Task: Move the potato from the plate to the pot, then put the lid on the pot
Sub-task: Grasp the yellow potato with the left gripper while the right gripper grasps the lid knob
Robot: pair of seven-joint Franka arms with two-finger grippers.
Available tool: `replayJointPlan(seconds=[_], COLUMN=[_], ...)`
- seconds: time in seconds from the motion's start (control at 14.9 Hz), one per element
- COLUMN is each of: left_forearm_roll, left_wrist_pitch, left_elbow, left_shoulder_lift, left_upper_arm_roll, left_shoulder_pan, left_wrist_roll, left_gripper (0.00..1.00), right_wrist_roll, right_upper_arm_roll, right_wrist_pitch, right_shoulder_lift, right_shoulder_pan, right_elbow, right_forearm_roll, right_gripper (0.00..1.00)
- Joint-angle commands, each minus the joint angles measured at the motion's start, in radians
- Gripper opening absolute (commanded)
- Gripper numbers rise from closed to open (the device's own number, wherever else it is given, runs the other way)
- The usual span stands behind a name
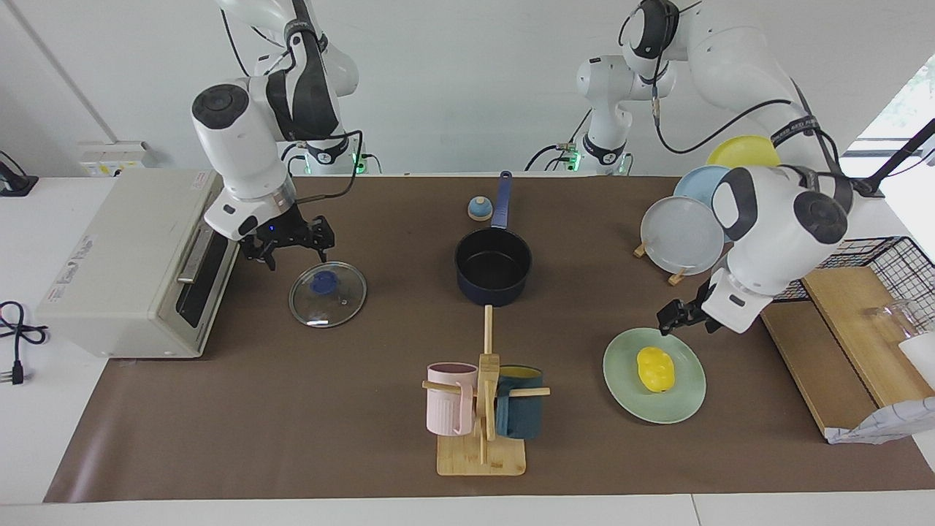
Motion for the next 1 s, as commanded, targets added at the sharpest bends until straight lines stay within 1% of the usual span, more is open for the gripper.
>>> replayJointPlan(seconds=[0.0, 0.13, 0.27, 0.4, 0.8, 0.87, 0.94], left_forearm_roll=[0.015, 0.070, 0.080, 0.077, 0.075, 0.075, 0.075], left_wrist_pitch=[0.031, 0.077, 0.123, 0.172, 0.209, 0.207, 0.204], left_elbow=[0.040, 0.016, -0.030, -0.084, -0.129, -0.130, -0.130], left_shoulder_lift=[0.049, 0.049, 0.044, 0.032, 0.018, 0.017, 0.017], left_upper_arm_roll=[0.016, 0.011, 0.011, 0.011, 0.011, 0.011, 0.011], left_shoulder_pan=[-0.018, -0.021, -0.021, -0.030, -0.035, -0.035, -0.035], left_wrist_roll=[-0.001, 0.004, 0.008, 0.013, 0.022, 0.022, 0.022], left_gripper=[1.00, 1.00, 1.00, 1.00, 0.99, 0.89, 0.69], right_wrist_roll=[-0.041, -0.020, -0.013, -0.016, -0.036, -0.032, -0.032], right_upper_arm_roll=[0.005, 0.034, 0.041, 0.041, 0.039, 0.039, 0.039], right_wrist_pitch=[0.091, 0.114, 0.164, 0.210, 0.223, 0.223, 0.224], right_shoulder_lift=[-0.003, -0.006, -0.009, 0.008, 0.008, 0.005, 0.003], right_shoulder_pan=[-0.003, 0.002, 0.002, -0.006, -0.006, -0.007, -0.012], right_elbow=[-0.090, -0.105, -0.160, -0.194, -0.202, -0.210, -0.217], right_forearm_roll=[0.024, 0.024, 0.024, 0.024, 0.022, 0.024, 0.022], right_gripper=[1.00, 1.00, 1.00, 1.00, 1.00, 1.00, 1.00])
